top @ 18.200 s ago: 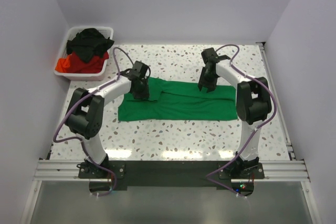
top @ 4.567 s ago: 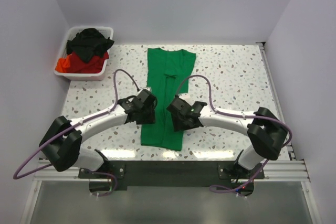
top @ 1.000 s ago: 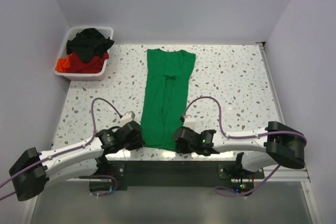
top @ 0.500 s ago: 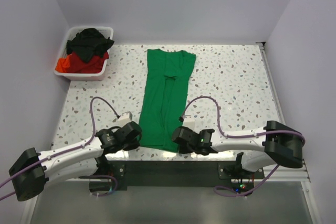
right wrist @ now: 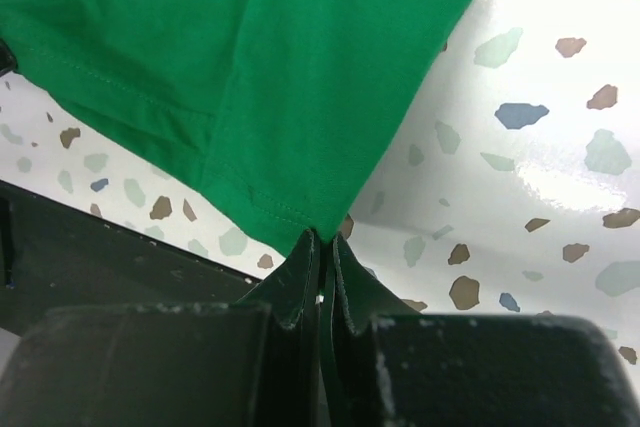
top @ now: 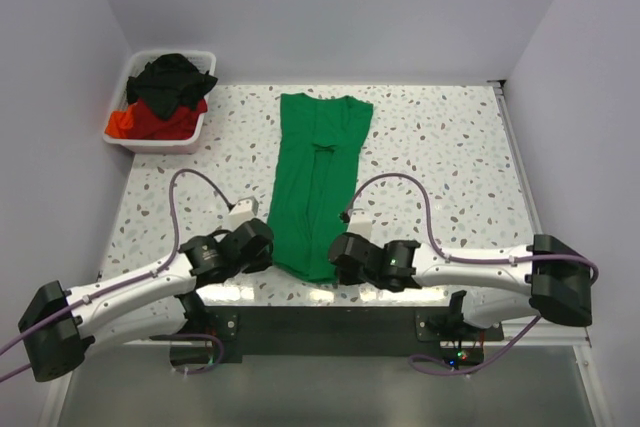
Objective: Fold and stack the t-shirts
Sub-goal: Fold the tshirt
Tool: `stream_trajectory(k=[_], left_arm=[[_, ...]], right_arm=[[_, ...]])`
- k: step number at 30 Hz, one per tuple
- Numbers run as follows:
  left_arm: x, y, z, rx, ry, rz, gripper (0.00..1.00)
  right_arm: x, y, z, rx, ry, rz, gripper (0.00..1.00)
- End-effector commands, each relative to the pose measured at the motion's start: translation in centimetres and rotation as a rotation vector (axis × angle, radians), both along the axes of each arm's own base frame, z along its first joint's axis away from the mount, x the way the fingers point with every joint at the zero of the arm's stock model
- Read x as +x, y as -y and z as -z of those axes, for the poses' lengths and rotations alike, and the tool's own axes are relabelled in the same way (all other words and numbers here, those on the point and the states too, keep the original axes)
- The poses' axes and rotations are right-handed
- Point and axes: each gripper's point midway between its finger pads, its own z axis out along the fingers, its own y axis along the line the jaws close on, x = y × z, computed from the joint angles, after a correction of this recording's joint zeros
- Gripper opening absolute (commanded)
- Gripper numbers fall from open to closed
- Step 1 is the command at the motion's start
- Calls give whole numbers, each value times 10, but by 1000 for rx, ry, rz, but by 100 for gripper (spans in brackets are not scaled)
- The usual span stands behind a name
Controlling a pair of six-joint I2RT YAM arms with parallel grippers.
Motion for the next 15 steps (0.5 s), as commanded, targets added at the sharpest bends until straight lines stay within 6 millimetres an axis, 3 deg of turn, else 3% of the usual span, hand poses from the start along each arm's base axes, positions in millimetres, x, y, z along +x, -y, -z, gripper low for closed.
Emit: stream_trajectory(k=[1,7,15], left_arm=[[24,6,-36,1,111,-28,0],[43,7,-68,-12,196,-88,0],[65,15,-84,24,236,-155,0]], right_arm=[[15,0,-30,11,95,32,0],[32,12,-50,9,181,107,0],[64,22,-73,-70,289,173,0]])
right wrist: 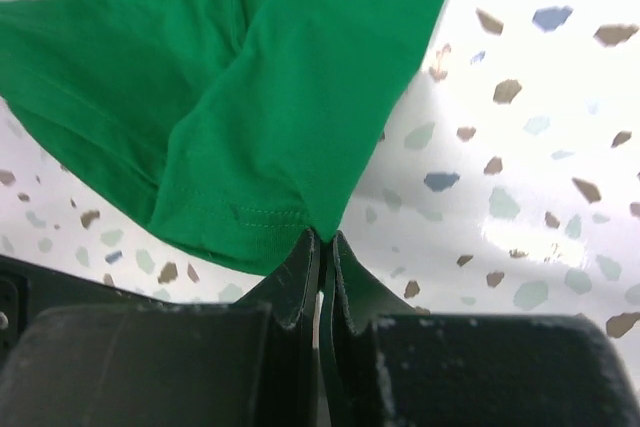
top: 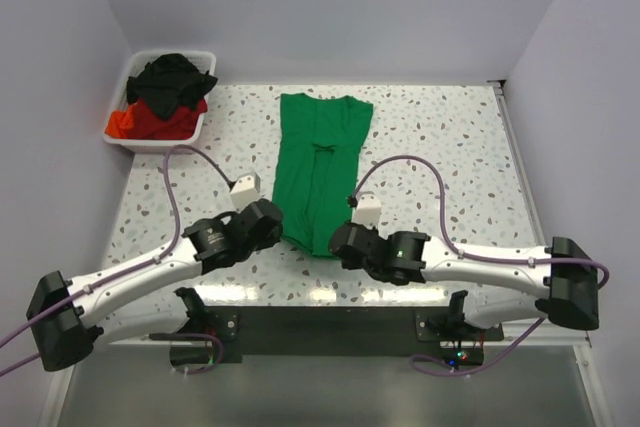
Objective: Fold and stack the t-shirts
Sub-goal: Fold the tshirt
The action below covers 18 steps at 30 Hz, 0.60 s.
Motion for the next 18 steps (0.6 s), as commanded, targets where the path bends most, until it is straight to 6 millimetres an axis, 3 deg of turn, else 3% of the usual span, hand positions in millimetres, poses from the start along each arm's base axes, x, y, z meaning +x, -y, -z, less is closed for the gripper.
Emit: stream_trajectory(k=[1,8,13,14,16,18], left_arm=[[23,2,-24,24,82,-77,0],[56,13,-36,89,117,-119,0],[102,3,-43,87,134,-188,0],[113,4,-44,109,138,-180,0],[134,9,-40,132,149,-171,0],[157,16,-50,136,180,-154,0]], right_arm=[[39,7,-32,-20,124,99,0],[89,9,-32,-31,122,96,0],[124,-3,-40,-28,141,68,0],[130,-4,-32,-57,132,53,0],[148,-9,-40,-47,143,60,0],[166,-16,-40,-56,158,49,0]])
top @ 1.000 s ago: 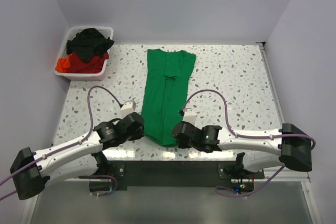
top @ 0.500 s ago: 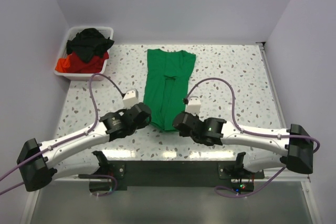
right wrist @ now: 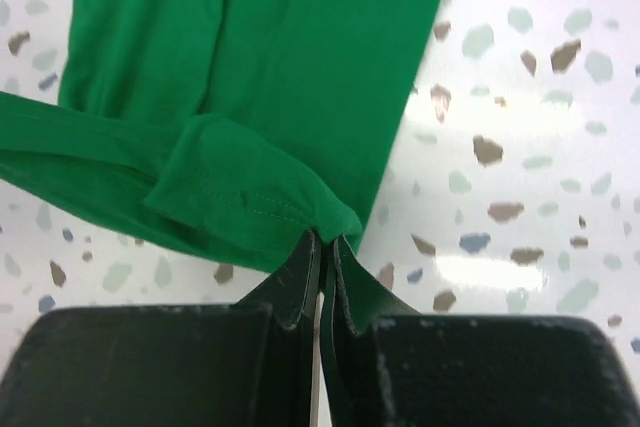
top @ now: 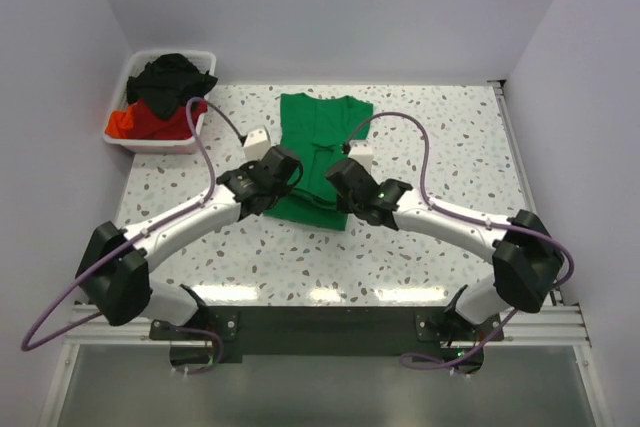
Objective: Fold and stack the t-shirts
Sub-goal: Fold the tshirt
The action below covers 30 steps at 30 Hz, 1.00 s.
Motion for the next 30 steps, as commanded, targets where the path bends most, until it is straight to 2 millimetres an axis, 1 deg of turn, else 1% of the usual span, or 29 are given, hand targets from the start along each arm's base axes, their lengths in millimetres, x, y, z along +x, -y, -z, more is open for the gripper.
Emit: stream_trajectory(k=[1,2,3,4,5,6,7,8,9,10,11,12,13,14,15,16,17,18,20,21,23,24,26,27,28,29,30], left_arm=[[59,23,-16,25,86,58,0],[73,30,-26,18,111,73,0],[83,30,-24,23,105,74,0],[91,34,-11,35,80,83,0],[103,40,-20,34,108,95,0],[113,38,-20,40,113,86,0],[121,38,-7,65,90,86,0],[132,41,-15,55,106,81,0],[140,35,-12,61,98,63,0],[146,34,0,79,76,59,0],[155,35,-4,72,86,56,0],[160,29,-2,80,82,37,0],[165,28,7,95,68,39,0],[172,23,5,94,72,25,0],[176,22,8,92,67,21,0],[182,22,12,94,64,23,0],[186,18,15,98,61,12,0],[189,18,17,95,56,17,0],[196,18,24,97,46,26,0],[198,22,28,87,39,45,0],[204,23,41,99,18,57,2],[206,25,51,108,4,70,14],[214,28,57,96,5,102,29],[216,28,68,104,-12,108,43],[222,29,67,111,4,121,48],[225,28,68,114,7,125,52],[227,26,71,123,9,126,54]], right_arm=[[50,-21,-26,34,81,-43,0],[58,-21,-27,20,88,-46,0],[71,-26,-25,16,86,-44,0],[82,-23,-25,20,83,-35,0],[91,-23,-22,12,83,-35,0],[102,-28,-21,11,84,-34,0],[113,-24,-18,6,81,-21,0],[119,-24,-16,-1,82,-26,0],[130,-26,-22,8,97,-21,0],[138,-21,-10,-7,75,-5,0],[143,-19,-9,-12,72,0,0],[150,-19,-12,-10,81,10,0],[156,-14,-8,-20,76,26,0],[161,-10,-7,-25,81,40,0],[165,-5,-7,-27,85,55,0],[169,-2,-2,-30,79,68,0],[172,-1,0,-29,77,73,0],[175,4,2,-33,74,91,0],[179,7,10,-37,54,108,0],[181,11,12,-41,52,128,0],[181,13,14,-33,47,153,0],[182,16,15,-34,48,167,0],[182,20,18,-30,47,201,14],[182,21,19,-29,46,213,21],[182,22,20,-20,47,230,37],[182,24,22,-19,45,242,42],[181,25,23,-17,44,254,45]])
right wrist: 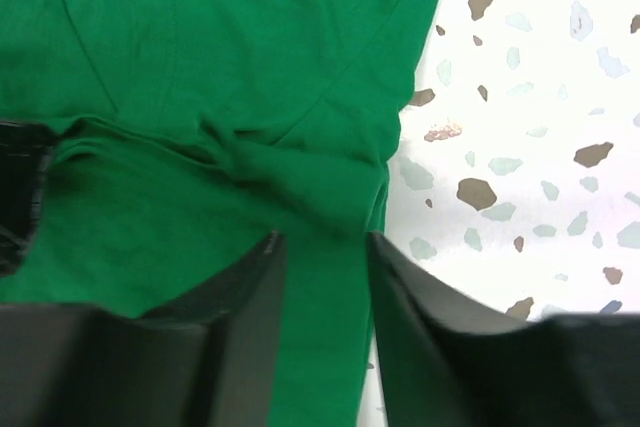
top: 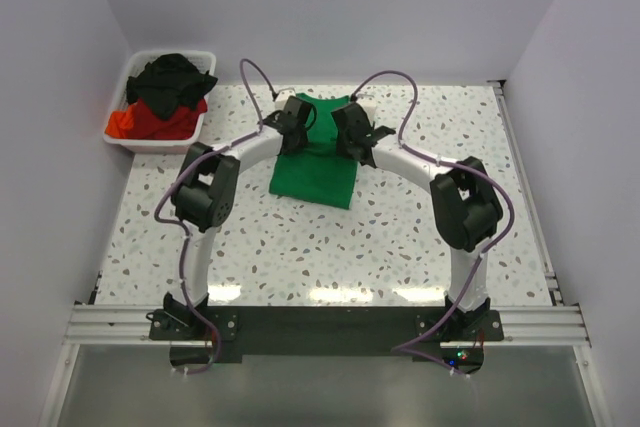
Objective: Fold and stack the t-shirts
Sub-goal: Fold the tshirt
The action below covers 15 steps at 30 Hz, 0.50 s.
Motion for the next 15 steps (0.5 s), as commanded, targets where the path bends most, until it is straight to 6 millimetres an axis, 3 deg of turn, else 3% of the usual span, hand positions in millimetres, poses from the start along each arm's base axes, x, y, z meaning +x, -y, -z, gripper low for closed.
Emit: stream_trajectory(k=[1,7,12,15], left_arm=[[31,3,-13,-10,90,44,55],[40,-17,-50,-9,217,-28,58],[28,-29,-85,-24,285,-66,58],[18,-26,-89,-31,238,-25,58]], right_arm=[[8,6,-7,29,41,92,50],[7,10,-9,33,63,106,53],[7,6,-18,34,58,78,53],[-2,4,-24,56,42,48,53]])
